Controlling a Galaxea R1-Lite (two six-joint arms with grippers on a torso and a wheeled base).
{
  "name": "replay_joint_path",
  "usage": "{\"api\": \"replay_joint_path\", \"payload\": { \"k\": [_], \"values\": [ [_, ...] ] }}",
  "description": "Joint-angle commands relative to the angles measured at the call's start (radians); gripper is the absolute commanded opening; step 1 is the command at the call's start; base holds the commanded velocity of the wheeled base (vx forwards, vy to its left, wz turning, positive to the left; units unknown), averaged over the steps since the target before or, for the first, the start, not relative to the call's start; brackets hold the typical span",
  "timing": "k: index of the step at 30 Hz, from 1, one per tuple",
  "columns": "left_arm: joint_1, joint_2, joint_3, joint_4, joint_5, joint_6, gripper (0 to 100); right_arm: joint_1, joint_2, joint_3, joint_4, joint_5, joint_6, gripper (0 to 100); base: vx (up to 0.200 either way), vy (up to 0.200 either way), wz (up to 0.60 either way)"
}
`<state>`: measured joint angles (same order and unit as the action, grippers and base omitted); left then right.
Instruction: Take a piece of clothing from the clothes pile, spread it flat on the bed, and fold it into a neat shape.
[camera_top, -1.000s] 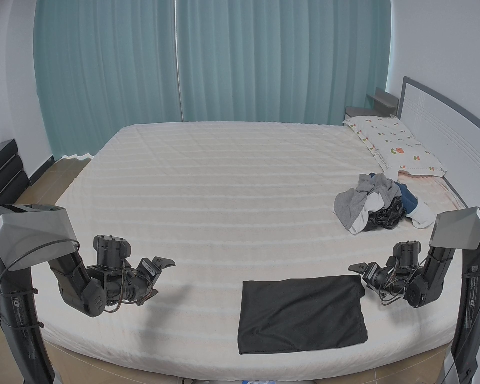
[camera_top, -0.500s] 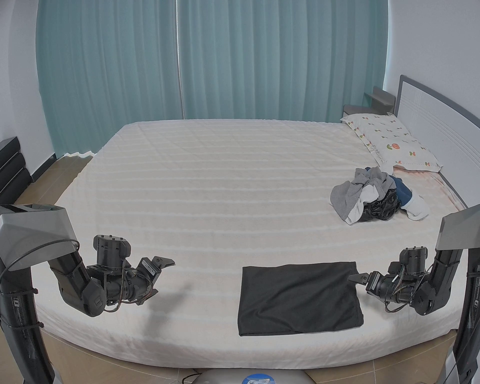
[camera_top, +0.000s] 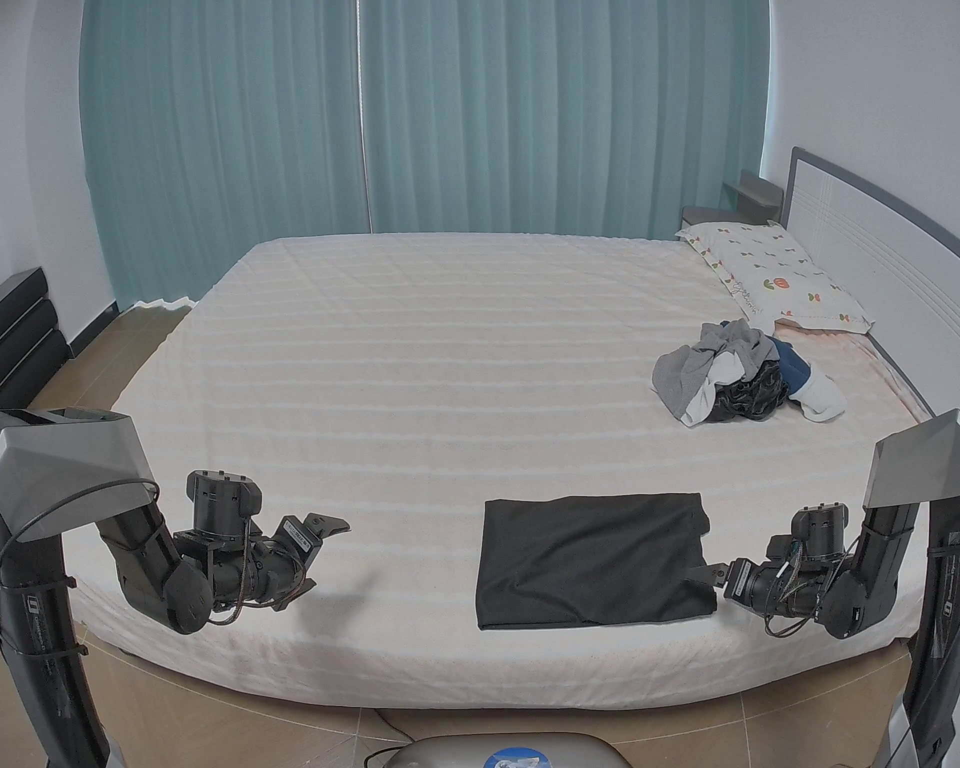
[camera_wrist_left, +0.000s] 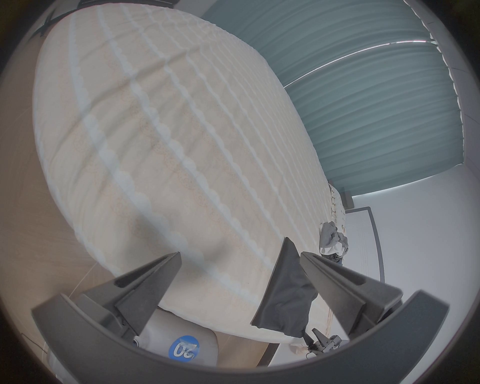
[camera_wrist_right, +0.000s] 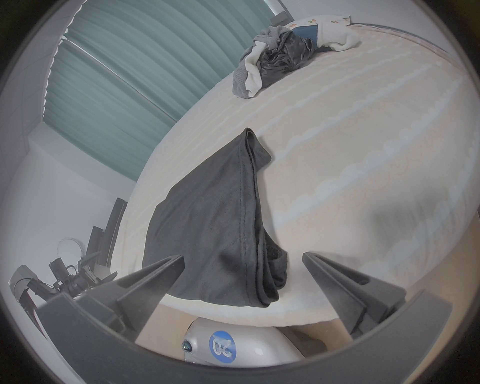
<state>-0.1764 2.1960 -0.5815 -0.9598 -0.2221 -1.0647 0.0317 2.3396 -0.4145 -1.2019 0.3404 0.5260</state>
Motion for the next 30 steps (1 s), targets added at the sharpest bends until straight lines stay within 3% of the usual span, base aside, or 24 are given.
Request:
{"api": "replay_joint_path", "payload": {
  "k": [1, 6, 7, 11, 17, 30],
  "values": [
    [0.0, 0.001, -0.001, 0.0, 0.0, 0.0, 100, 0.014, 0.023, -0.026, -0.001, 0.0, 0.003, 100, 0.0, 0.0, 0.0],
    [0.0, 0.001, -0.001, 0.0, 0.0, 0.0, 100, 0.027, 0.027, -0.024, 0.001, -0.001, 0.003, 100, 0.0, 0.0, 0.0],
    [0.0, 0.001, -0.001, 0.0, 0.0, 0.0, 100, 0.027, 0.029, -0.023, -0.001, -0.004, 0.0, 0, 0.0, 0.0, 0.0],
    [0.0, 0.001, -0.001, 0.0, 0.0, 0.0, 100, 0.016, 0.012, 0.008, 0.005, -0.009, -0.007, 0, 0.0, 0.0, 0.0],
    [0.0, 0.001, -0.001, 0.0, 0.0, -0.001, 100, -0.009, 0.012, 0.042, 0.008, -0.009, -0.096, 0, 0.0, 0.0, 0.0],
    [0.0, 0.001, -0.001, 0.0, 0.0, -0.003, 100, -0.026, -0.006, 0.063, 0.013, -0.009, -0.136, 0, 0.0, 0.0, 0.0]
  ]
}}
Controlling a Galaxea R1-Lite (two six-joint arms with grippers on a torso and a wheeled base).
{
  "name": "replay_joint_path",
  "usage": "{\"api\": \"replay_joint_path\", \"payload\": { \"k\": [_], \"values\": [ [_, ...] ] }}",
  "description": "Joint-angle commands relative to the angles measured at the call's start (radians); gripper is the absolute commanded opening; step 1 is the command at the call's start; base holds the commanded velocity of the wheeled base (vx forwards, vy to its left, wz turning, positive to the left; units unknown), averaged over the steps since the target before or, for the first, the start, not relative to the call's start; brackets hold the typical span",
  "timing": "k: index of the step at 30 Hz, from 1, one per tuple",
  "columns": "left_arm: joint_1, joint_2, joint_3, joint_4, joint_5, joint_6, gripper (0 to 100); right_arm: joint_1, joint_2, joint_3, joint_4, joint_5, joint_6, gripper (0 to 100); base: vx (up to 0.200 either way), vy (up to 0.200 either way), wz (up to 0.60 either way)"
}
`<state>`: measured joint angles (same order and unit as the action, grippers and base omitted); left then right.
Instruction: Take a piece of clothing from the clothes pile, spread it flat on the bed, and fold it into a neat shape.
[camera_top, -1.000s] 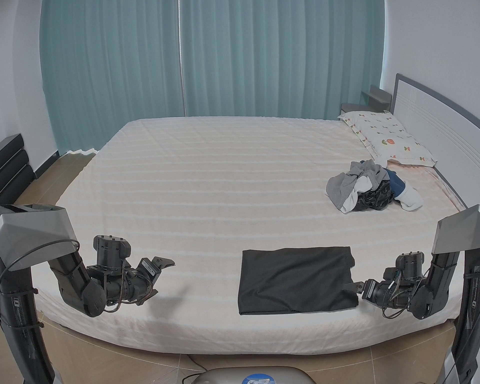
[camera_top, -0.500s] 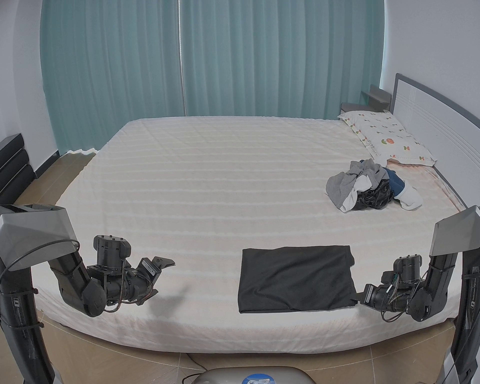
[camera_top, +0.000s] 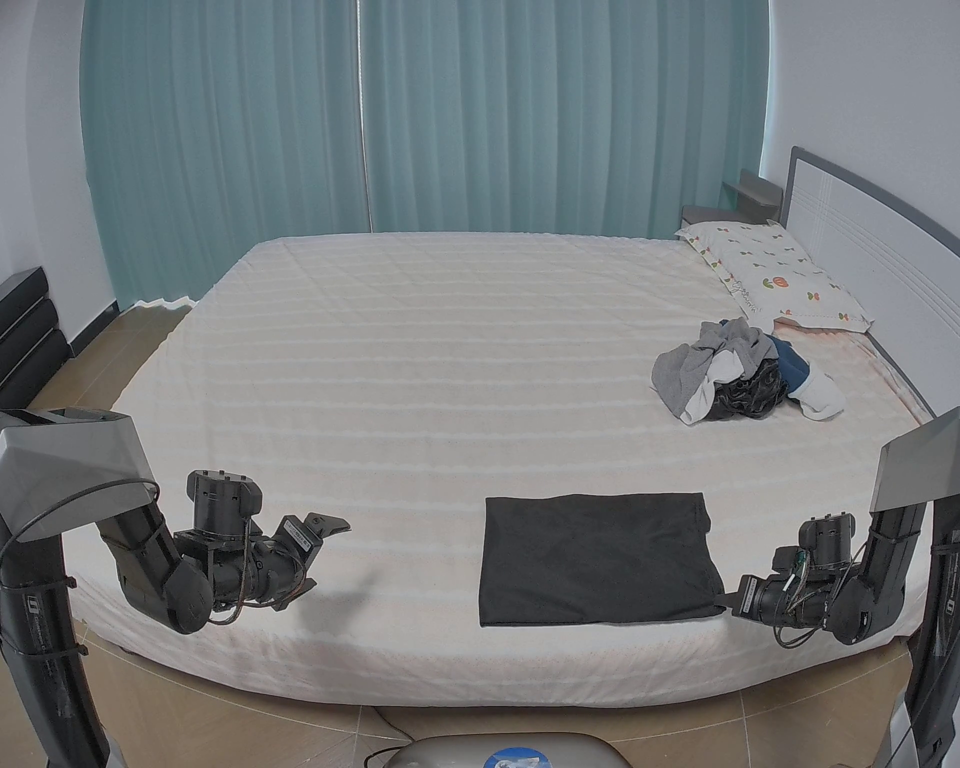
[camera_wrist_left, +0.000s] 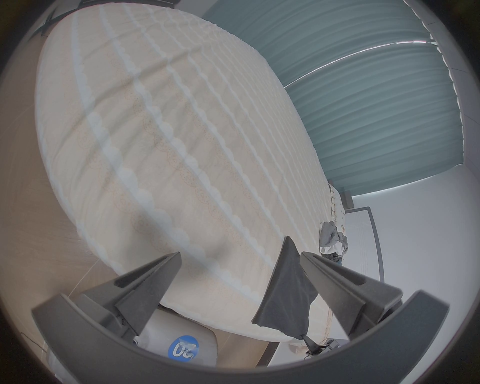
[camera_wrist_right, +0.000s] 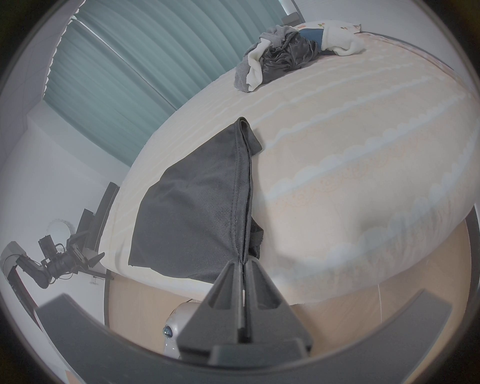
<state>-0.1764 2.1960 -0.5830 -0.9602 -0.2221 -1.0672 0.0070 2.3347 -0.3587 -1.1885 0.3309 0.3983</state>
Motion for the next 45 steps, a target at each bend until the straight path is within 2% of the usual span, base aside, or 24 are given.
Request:
{"api": "replay_joint_path", "payload": {
  "k": [1, 9, 10, 18, 22, 23, 24, 26, 31, 41, 45],
  "values": [
    [0.0, 0.001, 0.0, 0.0, 0.0, 0.0, 100, -0.001, 0.0, 0.009, 0.0, 0.0, -0.013, 0, 0.0, 0.0, 0.0],
    [0.0, 0.001, 0.0, 0.0, 0.0, -0.002, 100, -0.001, 0.009, 0.006, 0.0, -0.001, -0.016, 0, 0.0, 0.0, 0.0],
    [0.0, 0.001, 0.0, 0.0, 0.0, -0.002, 100, -0.001, 0.009, 0.004, 0.0, -0.001, -0.018, 100, 0.0, 0.0, 0.0],
    [0.005, -0.001, -0.005, 0.0, 0.0, -0.005, 100, -0.036, -0.006, -0.043, -0.01, 0.002, 0.024, 100, 0.0, 0.0, 0.0],
    [0.003, 0.001, -0.014, 0.0, -0.002, -0.007, 100, -0.07, -0.006, -0.118, -0.003, 0.002, 0.128, 100, 0.0, 0.0, 0.0],
    [0.003, 0.001, -0.014, 0.0, -0.002, -0.007, 100, -0.07, -0.006, -0.118, -0.003, 0.002, 0.128, 100, 0.0, 0.0, 0.0],
    [0.005, 0.001, -0.017, 0.0, -0.003, -0.01, 100, -0.076, -0.006, -0.154, -0.006, 0.0, 0.209, 100, 0.0, -0.2, 0.0],
    [0.003, 0.002, -0.024, 0.0, -0.003, -0.01, 100, -0.082, -0.006, -0.187, -0.006, -0.003, 0.29, 100, 0.0, -0.2, 0.0],
    [0.0, 0.002, -0.031, 0.001, -0.005, -0.013, 100, -0.094, 0.005, -0.244, 0.0, -0.001, 0.399, 100, 0.0, -0.2, 0.0],
    [-0.002, 0.01, -0.051, 0.003, -0.005, -0.014, 100, -0.105, 0.028, -0.284, -0.013, -0.003, 0.43, 100, 0.0, -0.2, 0.0],
    [-0.002, 0.01, -0.063, 0.009, -0.005, -0.014, 100, -0.105, 0.026, -0.296, -0.014, -0.003, 0.491, 100, 0.0, -0.2, 0.0]
  ]
}}
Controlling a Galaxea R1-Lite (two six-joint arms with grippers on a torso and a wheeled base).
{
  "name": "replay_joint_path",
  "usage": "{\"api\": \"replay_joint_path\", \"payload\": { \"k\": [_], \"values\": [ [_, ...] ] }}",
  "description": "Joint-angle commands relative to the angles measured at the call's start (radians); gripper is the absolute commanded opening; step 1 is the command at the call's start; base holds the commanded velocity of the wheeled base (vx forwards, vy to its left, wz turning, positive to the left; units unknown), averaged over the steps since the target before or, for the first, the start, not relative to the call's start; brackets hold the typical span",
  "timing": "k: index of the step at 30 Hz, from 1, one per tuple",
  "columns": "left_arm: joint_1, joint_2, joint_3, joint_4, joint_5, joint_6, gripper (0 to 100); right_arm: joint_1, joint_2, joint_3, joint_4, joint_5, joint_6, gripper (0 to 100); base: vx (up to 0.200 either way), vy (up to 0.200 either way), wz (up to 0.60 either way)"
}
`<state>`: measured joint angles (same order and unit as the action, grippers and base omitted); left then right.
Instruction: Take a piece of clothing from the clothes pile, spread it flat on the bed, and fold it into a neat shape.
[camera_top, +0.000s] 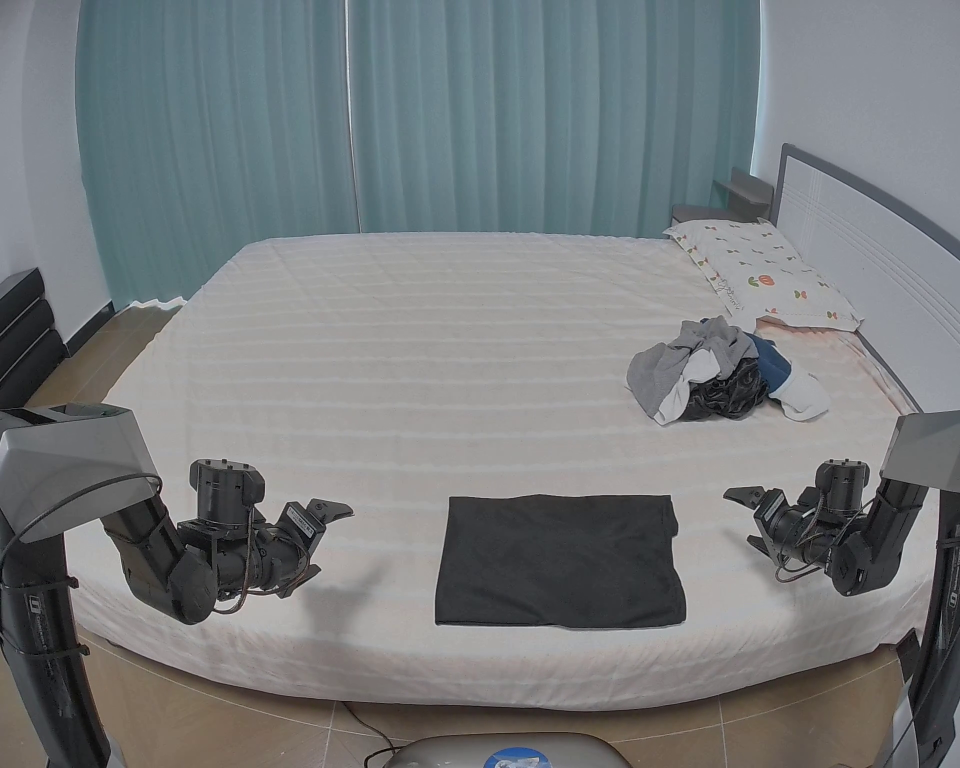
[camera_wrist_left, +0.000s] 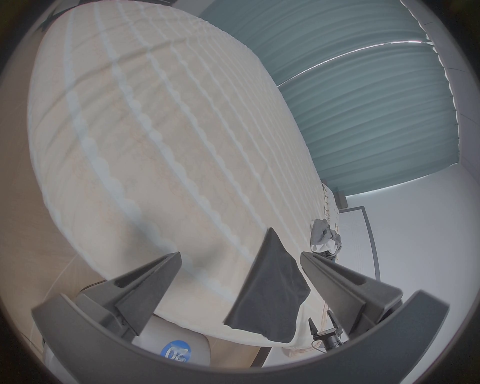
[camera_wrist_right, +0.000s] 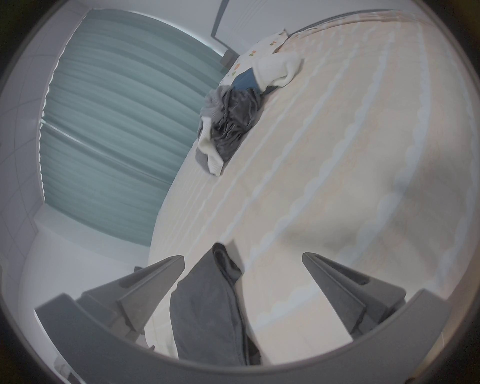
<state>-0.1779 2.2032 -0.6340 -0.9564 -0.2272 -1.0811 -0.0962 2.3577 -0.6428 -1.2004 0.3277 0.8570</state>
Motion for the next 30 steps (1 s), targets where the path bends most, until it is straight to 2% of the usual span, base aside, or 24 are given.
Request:
{"api": "replay_joint_path", "payload": {
  "k": [1, 11, 23, 27, 28, 30],
  "values": [
    [0.0, 0.003, -0.012, 0.005, 0.0, 0.0, 100, 0.001, 0.003, -0.014, -0.002, 0.001, 0.036, 100, 0.0, -0.2, 0.0],
    [-0.006, 0.013, -0.015, -0.002, 0.002, 0.001, 100, 0.026, 0.017, -0.011, -0.001, -0.006, 0.046, 100, 0.0, -0.2, 0.0],
    [-0.011, 0.035, -0.015, -0.005, 0.005, 0.026, 100, 0.033, 0.017, -0.003, 0.005, -0.007, 0.042, 100, 0.0, 0.0, 0.0],
    [-0.014, 0.049, -0.019, -0.005, 0.005, 0.087, 100, 0.036, 0.017, 0.0, 0.007, -0.007, 0.04, 100, 0.0, 0.0, 0.0],
    [-0.017, 0.078, -0.036, -0.005, 0.006, 0.155, 100, 0.039, 0.018, -0.002, 0.007, -0.007, 0.039, 100, 0.0, 0.0, 0.0],
    [-0.022, 0.11, -0.065, -0.004, 0.02, 0.23, 100, 0.039, 0.018, -0.002, 0.009, -0.007, 0.034, 100, 0.0, 0.0, 0.0]
  ]
}}
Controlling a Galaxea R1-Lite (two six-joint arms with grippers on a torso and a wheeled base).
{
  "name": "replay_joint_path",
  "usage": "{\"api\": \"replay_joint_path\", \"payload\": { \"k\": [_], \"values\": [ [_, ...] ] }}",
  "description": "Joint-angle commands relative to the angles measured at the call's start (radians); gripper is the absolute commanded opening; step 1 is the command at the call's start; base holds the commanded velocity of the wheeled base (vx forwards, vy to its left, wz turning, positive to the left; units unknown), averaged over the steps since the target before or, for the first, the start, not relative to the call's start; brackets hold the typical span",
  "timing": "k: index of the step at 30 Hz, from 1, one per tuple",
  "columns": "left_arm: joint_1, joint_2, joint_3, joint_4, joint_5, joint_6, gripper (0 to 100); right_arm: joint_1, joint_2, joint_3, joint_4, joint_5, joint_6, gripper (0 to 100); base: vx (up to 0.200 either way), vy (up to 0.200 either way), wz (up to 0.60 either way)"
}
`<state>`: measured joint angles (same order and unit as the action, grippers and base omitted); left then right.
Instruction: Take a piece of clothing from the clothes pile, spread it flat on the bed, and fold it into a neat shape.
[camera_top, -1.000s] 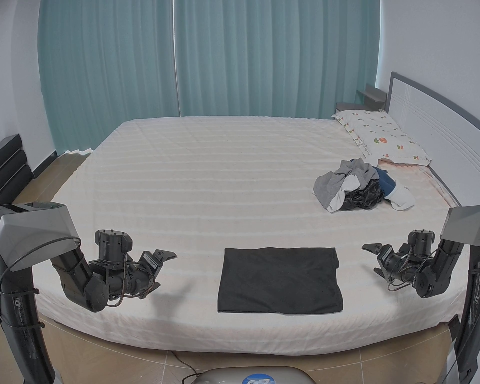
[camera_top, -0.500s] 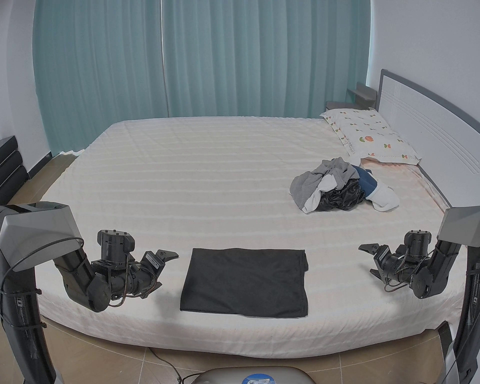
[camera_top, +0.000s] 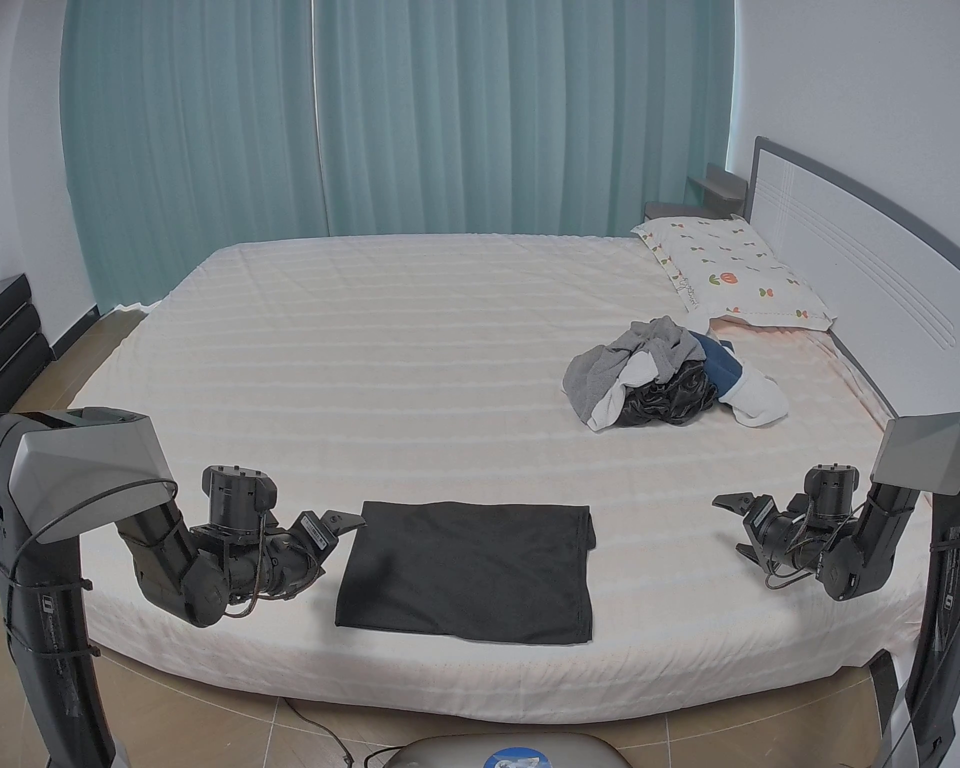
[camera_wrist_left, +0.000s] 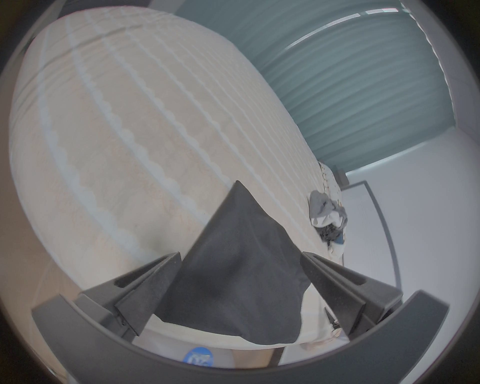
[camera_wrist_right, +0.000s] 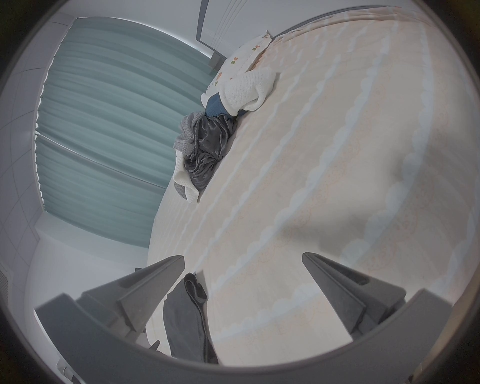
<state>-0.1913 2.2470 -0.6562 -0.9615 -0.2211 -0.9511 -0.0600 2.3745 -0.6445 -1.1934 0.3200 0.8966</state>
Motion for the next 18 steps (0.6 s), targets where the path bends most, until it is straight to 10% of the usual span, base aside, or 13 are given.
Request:
{"api": "replay_joint_path", "payload": {
  "k": [1, 18],
  "values": [
    [-0.008, 0.08, -0.057, 0.0, 0.029, 0.124, 100, 0.003, 0.002, 0.002, 0.002, 0.001, -0.008, 100, 0.0, 0.0, 0.0],
    [-0.053, 0.206, -0.183, 0.0, 0.144, 0.255, 100, 0.009, 0.012, 0.005, 0.003, -0.001, -0.041, 100, 0.0, 0.0, 0.0]
  ]
}}
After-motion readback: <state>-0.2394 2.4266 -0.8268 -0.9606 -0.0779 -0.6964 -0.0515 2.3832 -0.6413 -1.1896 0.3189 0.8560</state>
